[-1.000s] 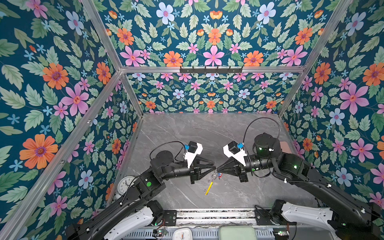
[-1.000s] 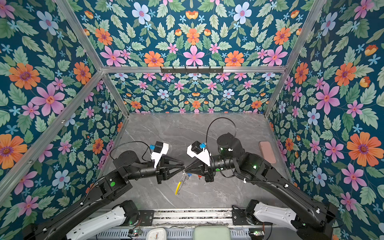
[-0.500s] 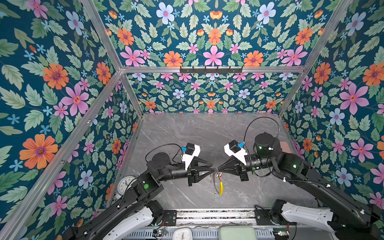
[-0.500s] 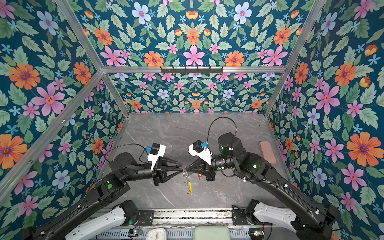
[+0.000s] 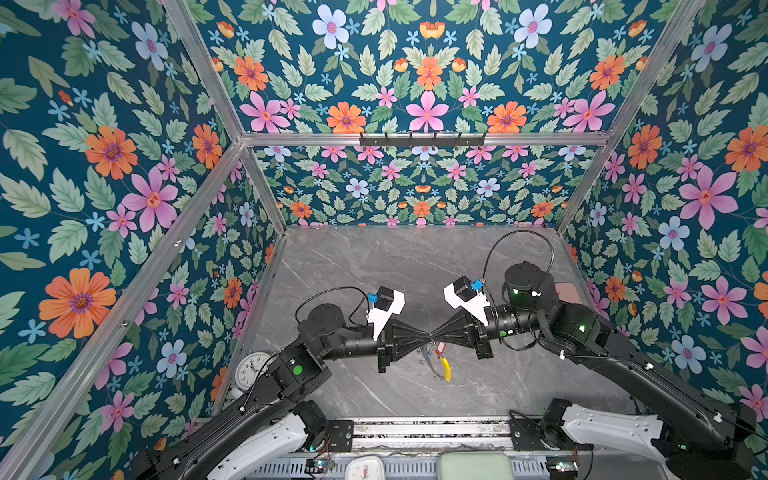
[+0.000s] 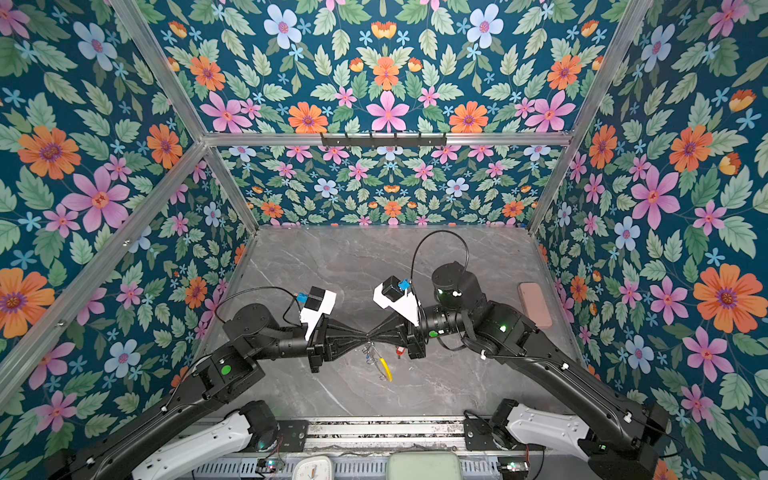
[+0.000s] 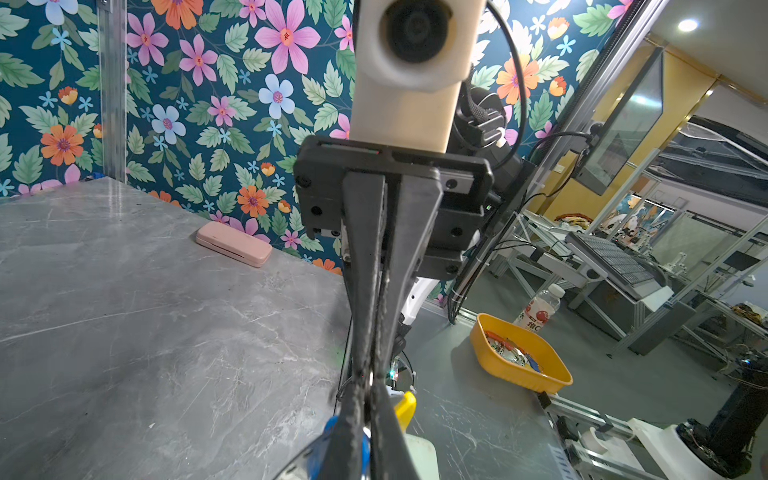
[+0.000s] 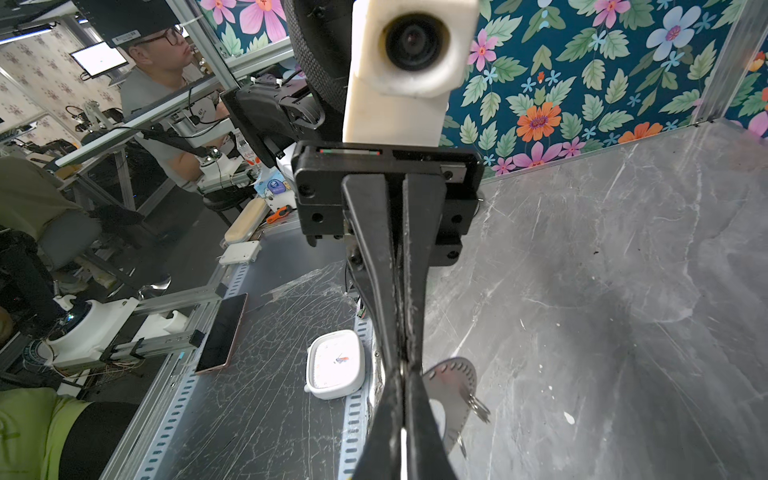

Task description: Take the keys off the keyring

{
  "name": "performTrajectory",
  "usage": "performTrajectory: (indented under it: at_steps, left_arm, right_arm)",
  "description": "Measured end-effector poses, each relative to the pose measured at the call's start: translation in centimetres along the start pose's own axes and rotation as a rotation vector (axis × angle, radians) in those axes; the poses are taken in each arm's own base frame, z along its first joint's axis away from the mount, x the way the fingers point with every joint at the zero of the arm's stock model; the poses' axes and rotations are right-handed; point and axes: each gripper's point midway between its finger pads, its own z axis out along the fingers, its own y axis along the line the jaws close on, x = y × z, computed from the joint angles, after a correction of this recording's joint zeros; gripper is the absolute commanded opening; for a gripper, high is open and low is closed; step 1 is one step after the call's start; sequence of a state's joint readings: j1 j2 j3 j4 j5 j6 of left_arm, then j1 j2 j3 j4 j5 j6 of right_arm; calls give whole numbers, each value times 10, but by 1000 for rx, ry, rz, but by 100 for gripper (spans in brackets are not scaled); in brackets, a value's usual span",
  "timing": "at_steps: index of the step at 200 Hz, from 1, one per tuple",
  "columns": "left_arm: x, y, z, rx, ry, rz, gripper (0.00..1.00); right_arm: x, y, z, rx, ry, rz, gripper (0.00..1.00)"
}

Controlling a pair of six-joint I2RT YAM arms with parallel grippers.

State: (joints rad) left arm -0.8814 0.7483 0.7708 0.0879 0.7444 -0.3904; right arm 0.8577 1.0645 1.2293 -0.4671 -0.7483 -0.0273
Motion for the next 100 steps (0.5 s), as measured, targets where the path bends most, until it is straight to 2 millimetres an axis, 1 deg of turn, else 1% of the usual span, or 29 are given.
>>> performTrajectory:
  at_steps: [21, 38, 57, 69, 100]
  left_arm:
    - [0, 1, 0, 3, -11, -2, 0]
    - [-2, 2, 1, 1, -27, -5, 0]
    - [-6, 4, -1, -12, -63, 0, 0]
    - [-7, 5, -2, -14, -83, 2, 0]
    - [-14, 8, -4, -31, -159, 19, 0]
  right_arm:
    - [-1, -1, 0, 5, -9, 0, 0]
    - [-2, -3, 0, 16, -27, 3, 15]
    - [-7, -2, -2, 21, -79, -12, 28]
    - [-11, -3, -5, 36, -133, -20, 33]
    - [-17, -8, -14, 97, -292, -22, 39]
